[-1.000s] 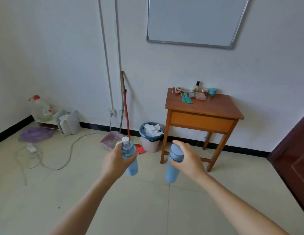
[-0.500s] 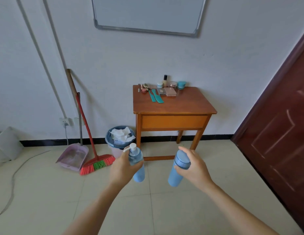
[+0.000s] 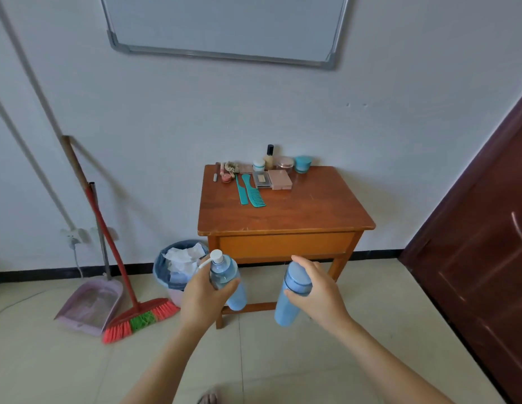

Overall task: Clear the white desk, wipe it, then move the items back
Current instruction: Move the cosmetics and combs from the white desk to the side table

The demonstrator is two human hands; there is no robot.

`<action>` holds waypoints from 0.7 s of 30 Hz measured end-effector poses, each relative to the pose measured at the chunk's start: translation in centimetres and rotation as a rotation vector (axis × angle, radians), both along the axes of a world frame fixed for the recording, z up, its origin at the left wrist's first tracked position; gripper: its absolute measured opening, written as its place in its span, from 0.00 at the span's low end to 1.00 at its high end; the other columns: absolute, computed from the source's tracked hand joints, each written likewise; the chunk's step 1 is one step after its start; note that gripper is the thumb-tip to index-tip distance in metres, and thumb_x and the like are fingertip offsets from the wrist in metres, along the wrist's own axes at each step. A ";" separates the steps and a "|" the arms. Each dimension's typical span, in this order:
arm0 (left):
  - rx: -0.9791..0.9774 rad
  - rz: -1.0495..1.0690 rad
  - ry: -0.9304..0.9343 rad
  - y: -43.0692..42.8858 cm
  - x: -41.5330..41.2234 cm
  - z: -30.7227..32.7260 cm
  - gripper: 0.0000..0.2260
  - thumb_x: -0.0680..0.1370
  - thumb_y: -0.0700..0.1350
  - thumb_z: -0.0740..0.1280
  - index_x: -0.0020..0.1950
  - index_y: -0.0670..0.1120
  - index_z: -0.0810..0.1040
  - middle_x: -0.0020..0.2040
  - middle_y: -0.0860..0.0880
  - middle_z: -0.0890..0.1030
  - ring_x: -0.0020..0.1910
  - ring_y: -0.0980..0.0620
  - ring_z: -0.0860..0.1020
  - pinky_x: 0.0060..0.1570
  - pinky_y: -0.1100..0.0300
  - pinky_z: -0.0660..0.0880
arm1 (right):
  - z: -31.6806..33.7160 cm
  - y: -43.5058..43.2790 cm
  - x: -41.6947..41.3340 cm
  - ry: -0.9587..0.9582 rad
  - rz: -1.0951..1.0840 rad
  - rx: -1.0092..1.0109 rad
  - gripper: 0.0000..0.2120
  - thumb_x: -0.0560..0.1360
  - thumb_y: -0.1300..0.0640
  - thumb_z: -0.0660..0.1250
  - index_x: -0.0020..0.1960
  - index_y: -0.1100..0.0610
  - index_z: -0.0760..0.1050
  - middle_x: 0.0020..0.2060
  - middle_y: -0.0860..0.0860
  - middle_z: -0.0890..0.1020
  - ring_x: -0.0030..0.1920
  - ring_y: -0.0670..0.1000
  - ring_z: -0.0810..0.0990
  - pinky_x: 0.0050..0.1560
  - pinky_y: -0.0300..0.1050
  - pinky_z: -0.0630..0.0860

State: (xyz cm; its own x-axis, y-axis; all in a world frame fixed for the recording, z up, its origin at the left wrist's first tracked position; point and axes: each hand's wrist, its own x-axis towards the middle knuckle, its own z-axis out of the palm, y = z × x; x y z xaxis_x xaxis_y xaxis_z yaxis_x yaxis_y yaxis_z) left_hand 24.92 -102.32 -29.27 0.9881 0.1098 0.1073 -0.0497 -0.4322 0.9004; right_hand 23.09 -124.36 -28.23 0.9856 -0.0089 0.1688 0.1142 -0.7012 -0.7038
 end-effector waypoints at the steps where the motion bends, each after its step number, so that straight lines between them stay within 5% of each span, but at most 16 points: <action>1: 0.007 -0.002 -0.001 -0.3 1.4 -0.3 0.15 0.70 0.44 0.73 0.49 0.53 0.69 0.41 0.55 0.77 0.39 0.52 0.77 0.38 0.58 0.74 | -0.2 -0.1 1.2 0.002 0.002 0.002 0.30 0.68 0.54 0.73 0.67 0.46 0.65 0.53 0.43 0.71 0.54 0.43 0.71 0.51 0.32 0.67; 5: -0.001 -0.033 -0.049 -2.0 8.0 -0.4 0.16 0.69 0.45 0.73 0.49 0.54 0.68 0.40 0.60 0.73 0.38 0.59 0.74 0.36 0.64 0.69 | -0.1 -1.0 6.6 -0.013 -0.056 -0.005 0.30 0.68 0.55 0.73 0.66 0.46 0.65 0.51 0.44 0.70 0.51 0.43 0.70 0.46 0.26 0.67; 9: -0.045 -0.097 -0.058 -3.7 15.0 0.1 0.19 0.69 0.45 0.74 0.55 0.52 0.70 0.42 0.56 0.76 0.39 0.56 0.76 0.38 0.65 0.72 | 1.1 -3.0 12.5 -0.022 -0.136 0.008 0.30 0.68 0.55 0.73 0.67 0.47 0.66 0.53 0.43 0.70 0.53 0.41 0.69 0.47 0.17 0.64; 13: -0.125 -0.187 -0.036 -5.6 21.3 0.5 0.23 0.70 0.44 0.73 0.61 0.52 0.69 0.53 0.51 0.76 0.49 0.50 0.77 0.46 0.59 0.77 | 2.2 -5.1 17.4 -0.012 -0.259 0.032 0.30 0.68 0.57 0.73 0.66 0.47 0.66 0.53 0.44 0.70 0.53 0.42 0.70 0.44 0.19 0.67; 17: -0.149 -0.243 -0.010 -8.2 26.2 0.1 0.22 0.70 0.43 0.73 0.61 0.52 0.69 0.54 0.49 0.77 0.48 0.48 0.78 0.45 0.53 0.79 | 2.1 -7.4 20.2 -0.057 -0.388 0.135 0.29 0.67 0.60 0.73 0.65 0.49 0.68 0.54 0.46 0.72 0.52 0.40 0.72 0.45 0.20 0.67; 21: -0.139 -0.286 0.028 -12.8 28.7 -0.7 0.24 0.70 0.42 0.73 0.63 0.49 0.70 0.49 0.51 0.77 0.43 0.49 0.78 0.38 0.63 0.73 | 1.9 -11.0 21.1 -0.084 -0.470 0.170 0.29 0.66 0.60 0.74 0.61 0.43 0.67 0.53 0.43 0.73 0.52 0.35 0.72 0.46 0.21 0.68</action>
